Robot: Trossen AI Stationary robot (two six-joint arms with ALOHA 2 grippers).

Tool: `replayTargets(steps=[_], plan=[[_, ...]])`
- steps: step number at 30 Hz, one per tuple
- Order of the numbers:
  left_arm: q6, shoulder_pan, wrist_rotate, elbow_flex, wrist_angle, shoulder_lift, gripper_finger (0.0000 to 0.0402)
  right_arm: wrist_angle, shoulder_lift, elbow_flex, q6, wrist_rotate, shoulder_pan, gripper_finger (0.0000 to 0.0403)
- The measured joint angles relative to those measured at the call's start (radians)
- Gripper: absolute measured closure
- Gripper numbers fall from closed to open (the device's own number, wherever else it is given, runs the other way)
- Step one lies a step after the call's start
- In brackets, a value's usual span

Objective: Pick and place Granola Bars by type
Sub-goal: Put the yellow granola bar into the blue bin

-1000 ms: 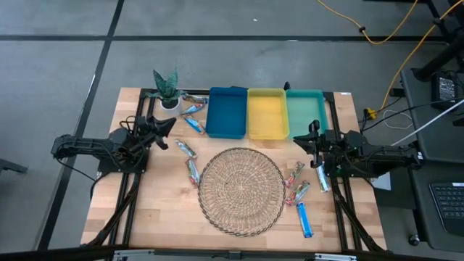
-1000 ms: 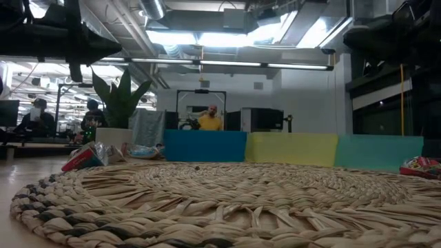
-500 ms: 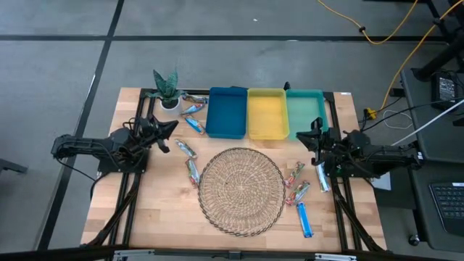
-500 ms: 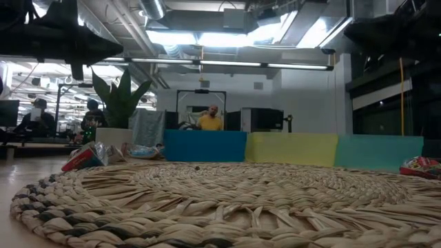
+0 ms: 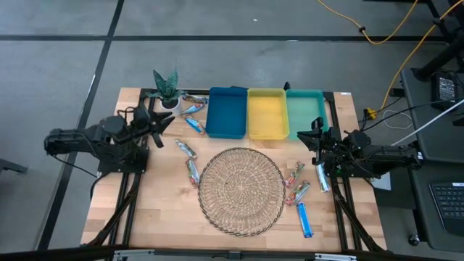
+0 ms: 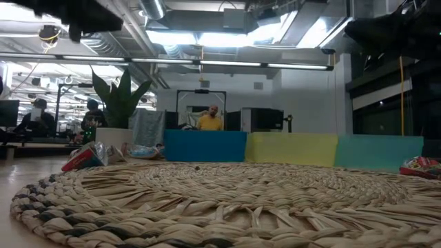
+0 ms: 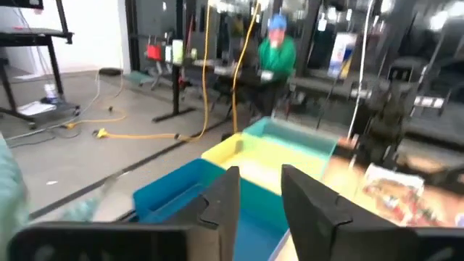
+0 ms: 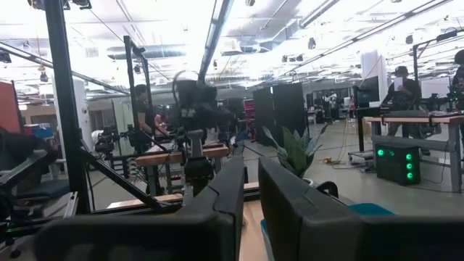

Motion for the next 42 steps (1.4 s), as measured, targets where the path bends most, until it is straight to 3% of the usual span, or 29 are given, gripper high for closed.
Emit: replayTargets(steps=[8,18,25,31,42], plan=[[0.037,0.000,0.001,0.356,-0.346,0.241,0.0241,-0.002,0.000,0.000,-0.002,0.000,0.000,0.0354],[0.037,0.000,0.005,0.619,-0.672,0.476,0.0197,-0.004,0.000,0.000,-0.003,0.001,0.000,0.0354],[0.036,0.000,0.095,0.684,-0.865,0.613,0.0193,-0.008,0.000,0.000,-0.001,0.001,0.000,0.0354],[0.053,0.001,0.241,0.690,-0.932,0.689,0.0193,-0.009,0.000,0.000,0.000,0.001,0.000,0.0354],[0.124,0.059,0.403,0.690,-1.072,0.827,0.0193,-0.011,0.000,0.000,0.000,-0.006,0.000,0.0354]])
